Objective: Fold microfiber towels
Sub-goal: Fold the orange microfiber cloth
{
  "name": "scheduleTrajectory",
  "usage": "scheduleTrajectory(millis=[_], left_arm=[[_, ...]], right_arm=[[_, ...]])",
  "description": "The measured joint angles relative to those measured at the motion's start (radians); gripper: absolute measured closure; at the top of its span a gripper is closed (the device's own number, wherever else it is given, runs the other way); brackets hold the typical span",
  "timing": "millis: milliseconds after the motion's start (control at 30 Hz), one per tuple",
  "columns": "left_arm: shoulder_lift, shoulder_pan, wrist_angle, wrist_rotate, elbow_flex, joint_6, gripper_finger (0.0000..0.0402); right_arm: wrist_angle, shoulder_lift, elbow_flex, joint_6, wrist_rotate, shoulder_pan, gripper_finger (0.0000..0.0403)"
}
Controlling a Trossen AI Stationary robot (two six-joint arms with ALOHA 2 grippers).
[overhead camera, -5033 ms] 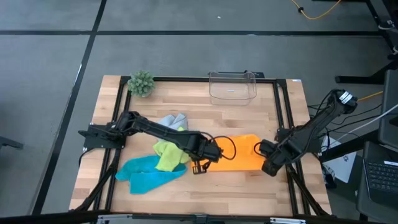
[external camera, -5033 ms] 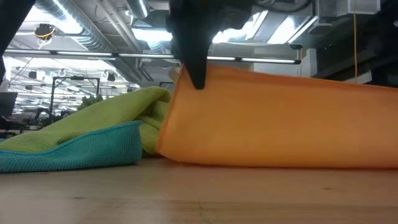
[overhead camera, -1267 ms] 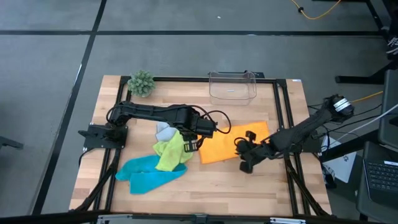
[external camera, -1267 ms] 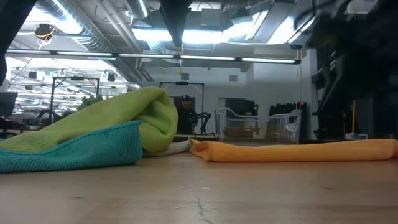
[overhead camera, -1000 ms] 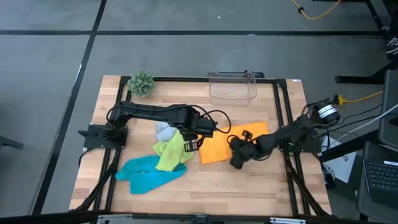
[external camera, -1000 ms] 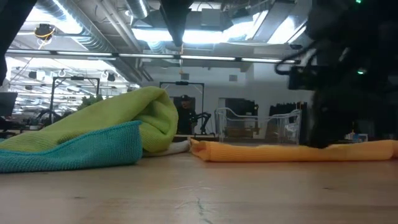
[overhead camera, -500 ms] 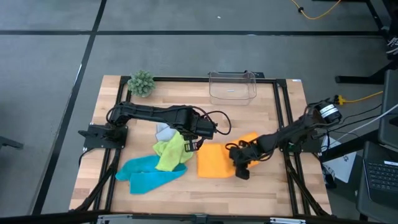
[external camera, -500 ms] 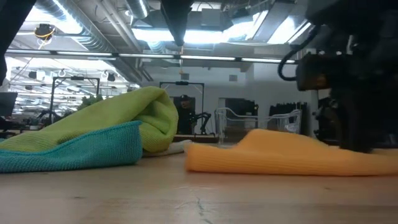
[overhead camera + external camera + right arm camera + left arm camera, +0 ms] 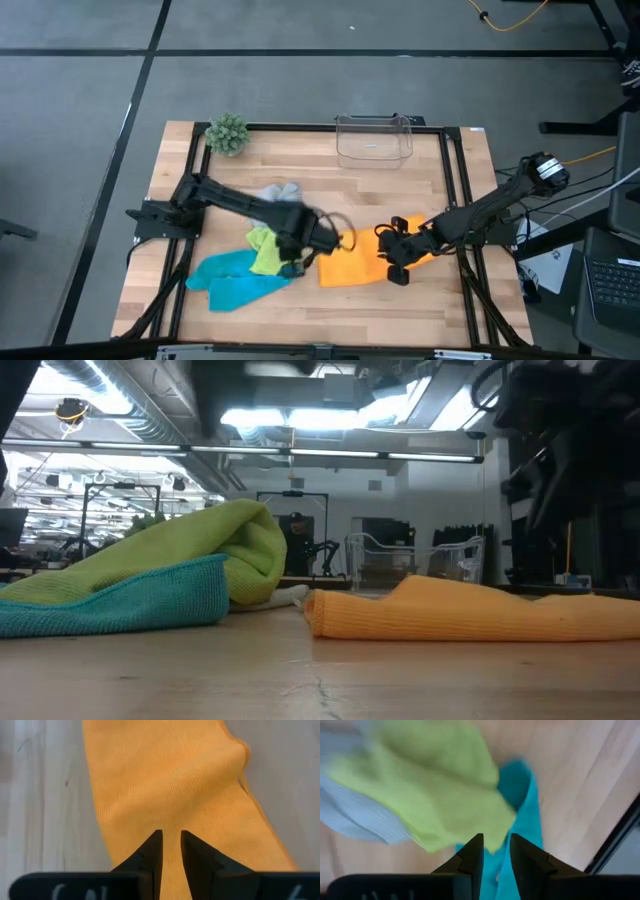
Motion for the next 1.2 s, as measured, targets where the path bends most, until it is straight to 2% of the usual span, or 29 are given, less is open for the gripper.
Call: scheduleTrajectory(millis=[67, 233, 300, 433, 667, 933, 1100, 1200], left_arm=[[0.0, -0.024, 0.079, 0.045, -0.113, 0.016, 0.0324], [0.002, -0.034, 0.401, 0.219, -0.362, 0.111, 0.035], [0.002, -0.025, 0.478, 0.216, -0.426, 0.166, 0.0362], [0.002, 0.046, 0.489, 0.125, -0.517, 0.201, 0.0384], [-0.009, 0.243, 0.565, 0.128, -0.623, 0.315, 0.0398], [-0.004, 0.478, 0.574, -0.083, -0.564, 0.495, 0.04], [0.007, 0.581, 0.584, -0.36, -0.522, 0.547, 0.0401], [0.008, 0.611, 0.522, -0.439, -0.489, 0.511, 0.0401]], right_arm=[[-0.019, -0.027, 0.0, 0.002, 0.028, 0.013, 0.0331], [-0.057, -0.067, 0.0, 0.023, 0.08, 0.025, 0.0331], [-0.059, -0.074, 0.0, 0.027, 0.084, 0.025, 0.0331], [-0.056, -0.079, 0.0, 0.025, 0.085, 0.025, 0.0331], [-0.057, -0.078, 0.0, 0.0, 0.097, 0.025, 0.0331], [-0.062, -0.078, 0.0, 0.0, 0.114, 0.025, 0.0331], [-0.071, -0.078, 0.0, 0.001, 0.114, 0.025, 0.0331], [-0.081, -0.078, 0.0, 0.002, 0.114, 0.025, 0.0331]])
